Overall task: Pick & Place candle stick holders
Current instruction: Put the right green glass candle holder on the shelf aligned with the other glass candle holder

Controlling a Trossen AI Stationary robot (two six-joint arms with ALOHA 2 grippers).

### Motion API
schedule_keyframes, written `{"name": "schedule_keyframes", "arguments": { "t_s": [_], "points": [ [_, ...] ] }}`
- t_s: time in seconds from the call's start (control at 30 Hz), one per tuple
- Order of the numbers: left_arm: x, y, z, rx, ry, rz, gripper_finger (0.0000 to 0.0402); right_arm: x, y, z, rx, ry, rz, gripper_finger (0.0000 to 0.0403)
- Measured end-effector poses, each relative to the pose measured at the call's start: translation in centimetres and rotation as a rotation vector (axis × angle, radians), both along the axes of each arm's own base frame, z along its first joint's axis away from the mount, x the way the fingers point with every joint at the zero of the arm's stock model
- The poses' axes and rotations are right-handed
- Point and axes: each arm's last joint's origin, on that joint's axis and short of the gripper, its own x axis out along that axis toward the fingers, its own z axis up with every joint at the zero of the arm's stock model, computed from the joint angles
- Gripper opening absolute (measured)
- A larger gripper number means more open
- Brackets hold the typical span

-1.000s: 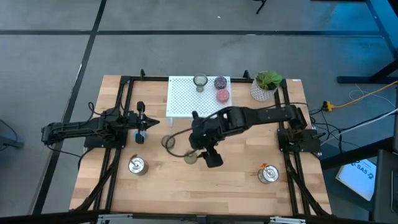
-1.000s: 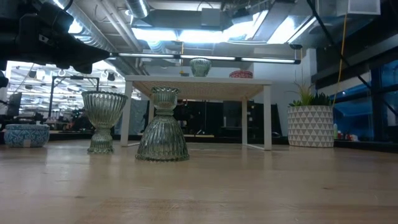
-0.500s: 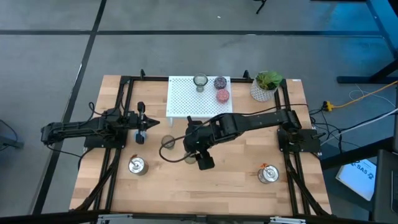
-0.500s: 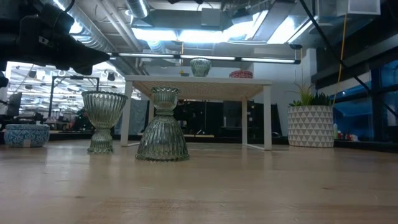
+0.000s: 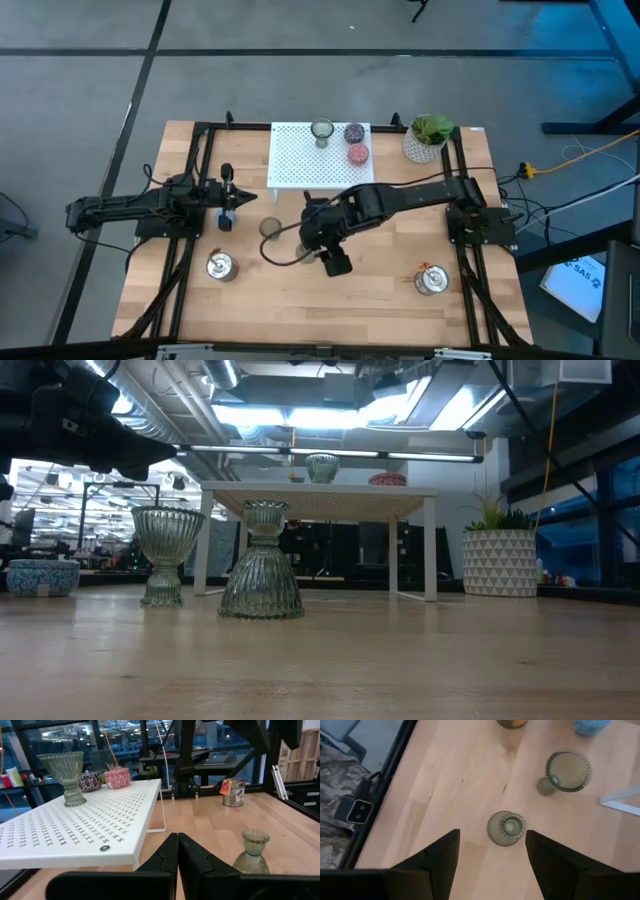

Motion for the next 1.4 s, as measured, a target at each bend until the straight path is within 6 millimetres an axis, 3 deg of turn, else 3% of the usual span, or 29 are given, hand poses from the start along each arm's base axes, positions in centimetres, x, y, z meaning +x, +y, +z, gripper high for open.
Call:
{"name": "schedule_keyframes", "arguments": {
  "t_s": [0.3,0.5,0.83,1.4],
  "points": [
    [0.0,0.0,0.0,0.000,0.000,0.000,0.0002,0.1,1.5,-2.1,0.046,0.007,0.152,0.0215],
    [0.0,0.0,0.0,0.000,0.000,0.000,0.0002,0.2,1.5,-2.8,0.023,0.009,0.155,0.0187],
    [0.0,0.0,0.0,0.000,0.000,0.000,0.0002,0.3,1.5,-8.1,-0.008,0.065,0.159,0.0156],
    [0.0,0.0,0.0,0.000,0.000,0.000,0.0002,1.1,1.3,-8.7,-0.045,-0.028,0.104,0.0120]
  ]
}}
